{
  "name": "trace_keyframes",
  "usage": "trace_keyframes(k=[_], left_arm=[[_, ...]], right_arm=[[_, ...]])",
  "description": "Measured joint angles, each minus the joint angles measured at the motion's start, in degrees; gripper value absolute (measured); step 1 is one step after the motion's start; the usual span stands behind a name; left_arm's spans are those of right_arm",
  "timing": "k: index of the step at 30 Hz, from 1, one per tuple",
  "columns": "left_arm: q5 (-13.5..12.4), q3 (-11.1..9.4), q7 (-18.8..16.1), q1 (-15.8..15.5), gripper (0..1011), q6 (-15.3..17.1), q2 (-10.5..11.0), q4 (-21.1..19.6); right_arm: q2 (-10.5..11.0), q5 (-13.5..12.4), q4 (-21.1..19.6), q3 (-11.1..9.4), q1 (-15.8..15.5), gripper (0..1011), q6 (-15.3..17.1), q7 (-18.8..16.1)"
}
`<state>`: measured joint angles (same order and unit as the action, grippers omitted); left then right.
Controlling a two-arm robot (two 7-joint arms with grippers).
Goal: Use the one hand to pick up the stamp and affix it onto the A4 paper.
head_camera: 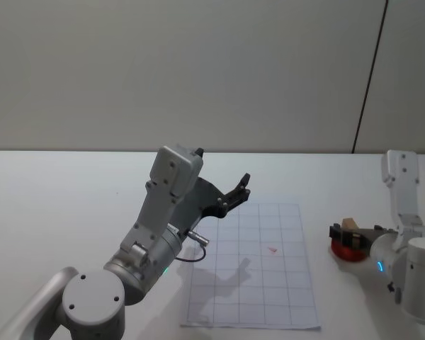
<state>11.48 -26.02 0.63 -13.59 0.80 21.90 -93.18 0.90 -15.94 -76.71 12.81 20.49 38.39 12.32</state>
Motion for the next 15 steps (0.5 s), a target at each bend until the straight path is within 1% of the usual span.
trace_keyframes(k=[2,6,7,9,11,12,13,14,15], left_arm=[[0.0,0.0,0.0,0.0,1002,0.0,0.0,0.0],[0.0,0.0,0.0,0.0,1002,0.0,0.0,0.0],[0.0,0.0,0.0,0.0,1002,0.0,0.0,0.0],[0.0,0.0,0.0,0.0,1002,0.0,0.0,0.0],[0.0,0.0,0.0,0.0,1002,0.0,0.0,0.0],[0.0,0.0,0.0,0.0,1002,0.0,0.0,0.0],[0.0,0.0,0.0,0.0,1002,0.0,0.0,0.0],[0.0,0.0,0.0,0.0,1002,0.0,0.0,0.0],[0.0,0.0,0.0,0.0,1002,0.0,0.0,0.0]], right_arm=[[0.0,0.0,0.1,0.0,0.0,821,0.0,0.0],[0.0,0.0,0.2,0.0,0.1,692,0.0,-0.1],[0.0,0.1,0.2,0.0,0.1,676,0.0,-0.1],[-0.1,0.1,0.2,-0.1,0.1,576,0.0,-0.1],[-0.1,0.1,0.2,-0.1,0.1,535,0.0,-0.1],[-0.1,0.1,0.3,-0.1,0.1,476,0.0,-0.1],[-0.1,0.1,0.3,-0.1,0.1,449,0.0,-0.1],[-0.1,0.1,0.3,-0.1,0.1,449,0.0,-0.1],[-0.1,0.1,0.3,-0.1,0.1,418,0.0,-0.1]])
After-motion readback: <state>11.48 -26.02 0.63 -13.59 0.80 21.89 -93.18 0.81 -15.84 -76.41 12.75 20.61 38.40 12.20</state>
